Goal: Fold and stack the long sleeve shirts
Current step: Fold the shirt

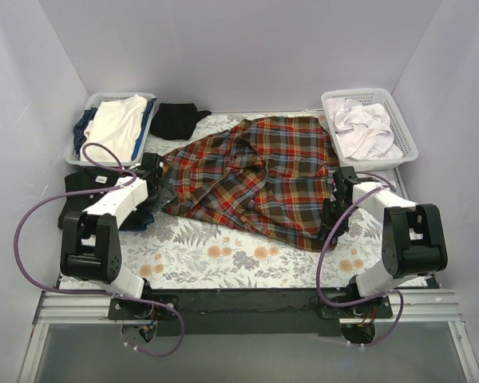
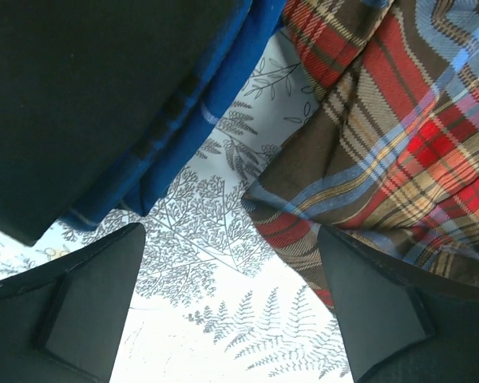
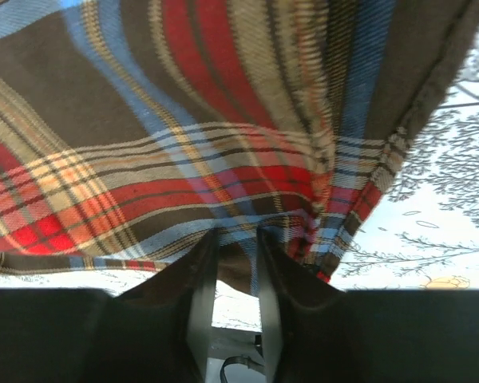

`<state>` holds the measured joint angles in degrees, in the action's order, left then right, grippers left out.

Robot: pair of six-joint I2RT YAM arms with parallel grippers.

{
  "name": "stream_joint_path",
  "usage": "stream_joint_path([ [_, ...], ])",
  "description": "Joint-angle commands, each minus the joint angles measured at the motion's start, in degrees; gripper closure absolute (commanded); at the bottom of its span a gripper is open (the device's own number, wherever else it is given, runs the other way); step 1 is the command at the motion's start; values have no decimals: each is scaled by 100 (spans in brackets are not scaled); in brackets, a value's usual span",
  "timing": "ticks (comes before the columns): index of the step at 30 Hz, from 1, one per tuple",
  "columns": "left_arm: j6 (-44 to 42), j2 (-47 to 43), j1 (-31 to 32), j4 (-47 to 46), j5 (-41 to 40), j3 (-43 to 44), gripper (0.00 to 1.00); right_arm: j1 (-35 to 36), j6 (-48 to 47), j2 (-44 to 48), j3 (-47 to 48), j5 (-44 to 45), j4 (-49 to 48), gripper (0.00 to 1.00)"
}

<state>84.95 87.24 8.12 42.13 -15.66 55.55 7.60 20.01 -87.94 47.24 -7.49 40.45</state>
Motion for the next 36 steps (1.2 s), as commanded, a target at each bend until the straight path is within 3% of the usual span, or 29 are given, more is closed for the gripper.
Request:
stream_joint_path([
  [1, 101, 12, -117, -205, 98, 79, 9, -135, 65, -346, 215, 474, 139, 69],
  [10, 285, 82, -170, -644, 572, -229, 9, -1075, 170, -794, 575, 1153, 341, 76],
  [18, 338, 451, -170, -1163, 898, -255, 13, -1339, 319, -769, 716, 1320, 376, 77],
  [21, 330, 749, -170, -1356, 925, -115, 21, -1375, 346, -733, 777, 1364, 403, 78],
  [25, 181, 1163, -170, -1409, 811, 201, 48, -1480, 372, -689, 865, 1416, 446, 78],
  [26, 128, 1224, -170, -1409, 775, 298, 66, -1506, 372, -672, 883, 1434, 473, 78],
  [29, -4, 1286, -170, -1252, 495, 552, 100, -1647, 372, -602, 944, 1504, 525, 78],
  [36, -530, 1111, -214, -645, -349, 1159, 100, -2077, 416, -461, 1050, 1610, 578, 78],
])
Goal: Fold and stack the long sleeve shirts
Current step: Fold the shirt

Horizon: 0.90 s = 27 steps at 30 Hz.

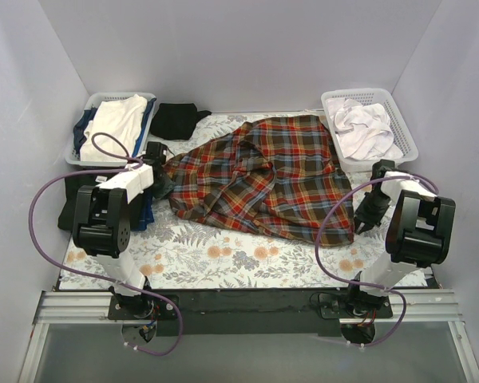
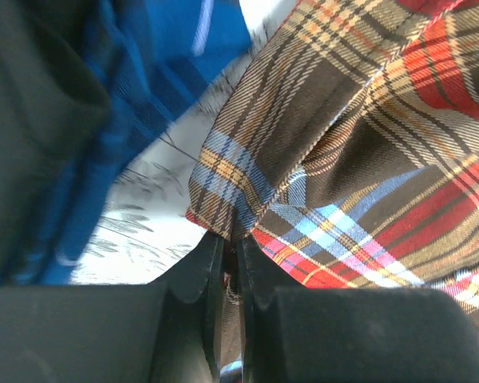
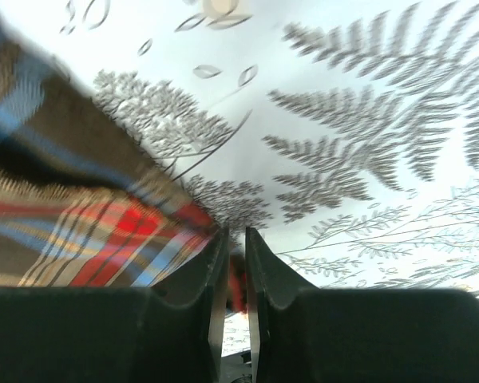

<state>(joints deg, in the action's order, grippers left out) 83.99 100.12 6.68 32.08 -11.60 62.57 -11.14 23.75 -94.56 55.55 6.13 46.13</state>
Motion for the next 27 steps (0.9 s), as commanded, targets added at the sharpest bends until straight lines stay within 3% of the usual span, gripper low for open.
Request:
stream_joint_path([
  [1, -523, -211, -87, 404, -817, 493, 100, -240, 42, 202, 228, 248, 1, 79],
  [6, -989, -449, -202, 747, -757, 774, 100, -354, 60, 184, 325, 205, 10, 81],
  [10, -1332, -405, -202, 879, -54, 757, 97, -267, -273, 280, 448, -392, -7, 80],
  [15, -1280, -335, -211, 836, 254, 380, 97, 698, -503, 728, 142, -464, -34, 58],
  [17, -1271, -361, -211, 765, 298, 292, 98, 753, -416, 808, -61, -560, -51, 51],
  [22, -1288, -352, -202, 712, 351, 265, 98, 762, -415, 931, -492, -938, -201, 41],
  [27, -1288, -343, -202, 660, 377, 195, 98, 762, -494, 703, -580, -1035, -201, 40],
])
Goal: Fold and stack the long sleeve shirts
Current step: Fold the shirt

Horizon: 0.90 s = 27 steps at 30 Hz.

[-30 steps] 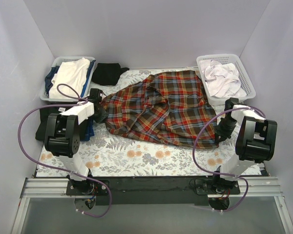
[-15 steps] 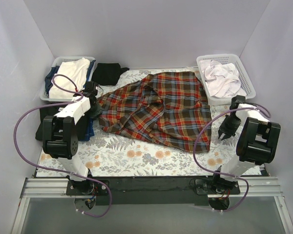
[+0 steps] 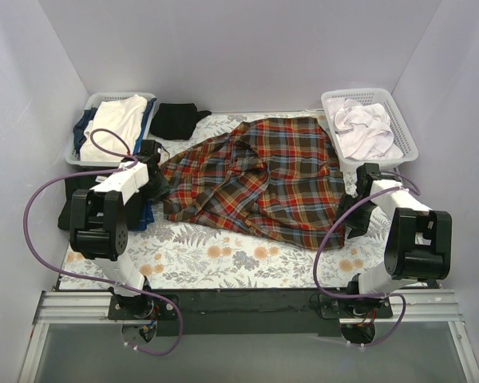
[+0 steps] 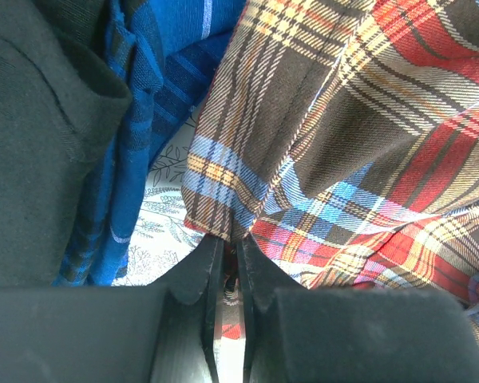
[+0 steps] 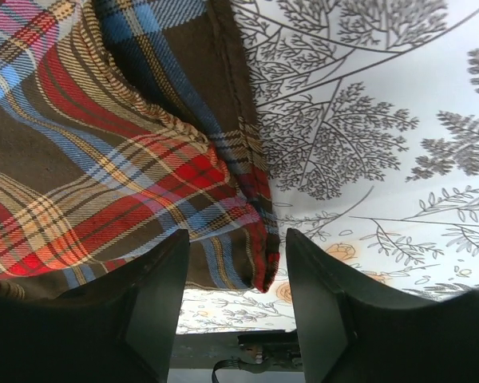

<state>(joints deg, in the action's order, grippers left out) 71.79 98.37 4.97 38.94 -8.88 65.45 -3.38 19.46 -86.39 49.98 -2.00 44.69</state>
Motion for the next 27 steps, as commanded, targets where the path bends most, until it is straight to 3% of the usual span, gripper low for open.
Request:
stream_joint_path([
  [1, -60, -169, -31, -27, 106, -94, 98, -14, -100, -158, -49, -274, -100, 40],
  [4, -60, -186, -40, -53, 124, -155, 98, 56, -162, -317, -137, -432, -153, 42],
  [6, -51, -204, -32, -62, 150, -182, 98, 118, -153, -484, -198, -503, -171, 54],
  [7, -42, -221, -31, -70, 168, -208, 100, 135, -136, -528, -216, -494, -162, 62],
  [8, -42, -221, -31, -71, 159, -217, 100, 153, -127, -598, -242, -494, -171, 84],
  [9, -42, -221, -40, -71, 150, -217, 100, 162, -110, -616, -278, -460, -162, 95],
  [10, -42, -230, -32, -71, 142, -217, 100, 162, -40, -607, -287, -381, -127, 99],
  [18, -218, -397, -84, 404, -543, 91, 100, -233, 111, -133, 275, 814, 356, 99],
  [21, -209, -722, -189, 457, -615, -93, 100, -628, -13, -62, 355, 911, 427, 99],
  [27, -218, -942, -356, 562, -711, -427, 100, -778, 101, 17, 241, 1051, 453, 99],
])
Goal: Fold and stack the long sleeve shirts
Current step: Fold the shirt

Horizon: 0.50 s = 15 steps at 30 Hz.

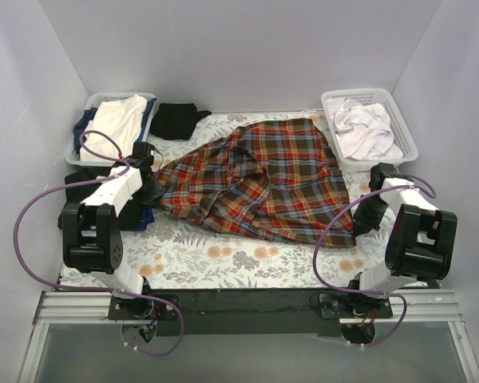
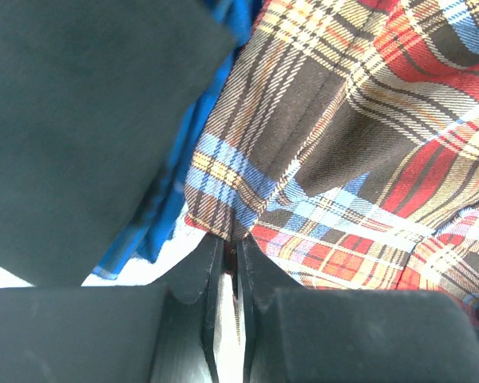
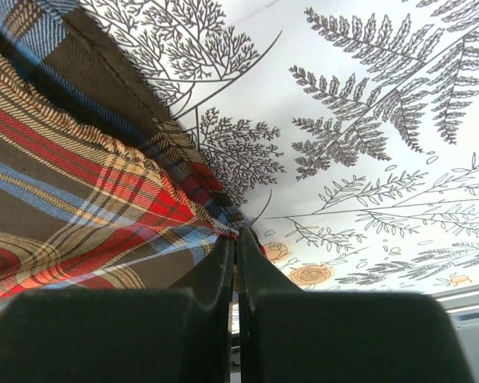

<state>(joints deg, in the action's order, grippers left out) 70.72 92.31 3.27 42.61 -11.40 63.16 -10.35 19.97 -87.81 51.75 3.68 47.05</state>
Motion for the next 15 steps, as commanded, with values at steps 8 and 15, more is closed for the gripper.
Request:
stream_joint_path([
  [8, -172, -249, -318, 248, -460, -497, 100, -415, 315, 387, -173, 1090, 322, 99],
  [15, -137, -205, -318, 292, -337, -445, 48, -609, 517, 546, -297, 1460, 393, 99],
])
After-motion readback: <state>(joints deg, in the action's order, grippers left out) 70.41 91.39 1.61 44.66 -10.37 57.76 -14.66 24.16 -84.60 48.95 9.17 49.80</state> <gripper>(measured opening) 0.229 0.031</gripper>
